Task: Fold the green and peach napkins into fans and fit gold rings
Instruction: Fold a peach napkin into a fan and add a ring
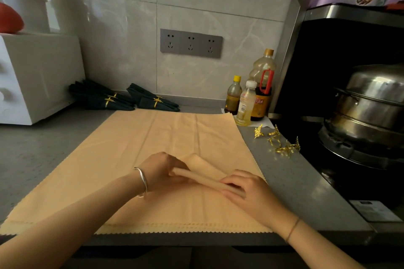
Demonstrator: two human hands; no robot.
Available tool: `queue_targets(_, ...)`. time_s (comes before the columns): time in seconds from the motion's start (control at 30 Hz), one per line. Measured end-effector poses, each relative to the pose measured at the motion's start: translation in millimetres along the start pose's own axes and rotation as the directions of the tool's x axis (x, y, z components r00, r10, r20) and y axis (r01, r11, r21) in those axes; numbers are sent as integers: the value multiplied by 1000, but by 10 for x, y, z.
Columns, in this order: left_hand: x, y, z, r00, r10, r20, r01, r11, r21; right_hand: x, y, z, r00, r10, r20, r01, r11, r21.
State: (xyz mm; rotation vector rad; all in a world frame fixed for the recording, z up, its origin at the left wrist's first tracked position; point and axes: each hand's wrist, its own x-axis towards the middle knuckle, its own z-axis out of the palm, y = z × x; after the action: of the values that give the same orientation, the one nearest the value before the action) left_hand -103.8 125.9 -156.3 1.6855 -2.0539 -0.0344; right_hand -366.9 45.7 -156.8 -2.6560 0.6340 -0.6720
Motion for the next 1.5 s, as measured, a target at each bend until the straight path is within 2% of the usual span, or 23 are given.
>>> queue_targets(0.1, 152, 16, -23, 982, -189, -19, 183, 967, -179, 51, 3, -23, 993, 85, -80, -85, 996, 2)
queue_targets(0.2, 287, 0, -43, 937, -341, 76, 347, 884, -313, 143, 30, -46, 953, 292, -81, -276, 947, 167)
queue_targets(0.4, 474, 12, 0, 881, -471, 41, 469, 859, -206, 268, 96, -82, 906, 423, 30, -409, 854, 321)
queue_targets(0.53, 560, 26, -9, 833, -547, 76, 552, 829, -91, 319, 110, -85, 882, 465, 73, -464, 834, 297)
queue_targets(0.63, 604, 70, -43, 811, -581, 66, 579, 814, 49, 349, 99, -76, 890, 452, 58, -454, 870, 193)
queue_targets(0.7, 620, 96, -85, 823, -567, 13, 561, 818, 129, 354, 91, -73, 895, 443, 45, -445, 885, 140)
queue_targets(0.77, 599, 103, -111, 874, -482, -62, 486, 857, 172, 359, 84, -77, 891, 451, 56, -455, 883, 113)
queue_targets(0.8, 583, 107, -121, 918, -388, -84, 396, 903, 165, 365, 80, -87, 885, 461, 69, -465, 879, 107)
queue_targets(0.87, 521, 124, -129, 987, -158, -39, 161, 983, 86, 375, 75, -99, 868, 487, 97, -496, 862, 106)
queue_targets(0.93, 447, 169, -107, 1000, 18, 21, -19, 998, 61, 392, 76, -117, 854, 508, 114, -518, 850, 91)
queue_targets(1.0, 392, 243, -52, 992, 103, 69, -111, 985, 132, 421, 78, -136, 846, 517, 127, -525, 851, 28)
queue_targets(1.07, 352, 320, 9, 986, 124, 109, -142, 973, 181, 446, 77, -141, 838, 525, 150, -532, 847, 9)
queue_targets(1.13, 332, 380, 52, 987, 108, 116, -130, 970, 207, 447, 84, -140, 825, 534, 187, -563, 807, 179)
queue_targets(1.23, 335, 430, 117, 993, 87, 75, -101, 975, 197, 383, 88, -189, 782, 576, 238, -614, 648, 451)
queue_targets(1.33, 423, 502, 220, 998, 66, -1, -65, 977, 203, 325, 119, -235, 740, 589, 326, -634, 448, 630)
queue_targets(1.4, 511, 565, 251, 998, 56, -9, -52, 971, 231, 291, 155, -270, 728, 585, 359, -626, 354, 695)
queue_targets(1.47, 602, 617, 251, 999, 49, 8, -50, 966, 253, 252, 222, -325, 725, 598, 342, -626, 364, 690)
queue_targets(1.5, 646, 641, 241, 999, 45, 17, -48, 964, 260, 236, 269, -361, 727, 615, 304, -625, 411, 664)
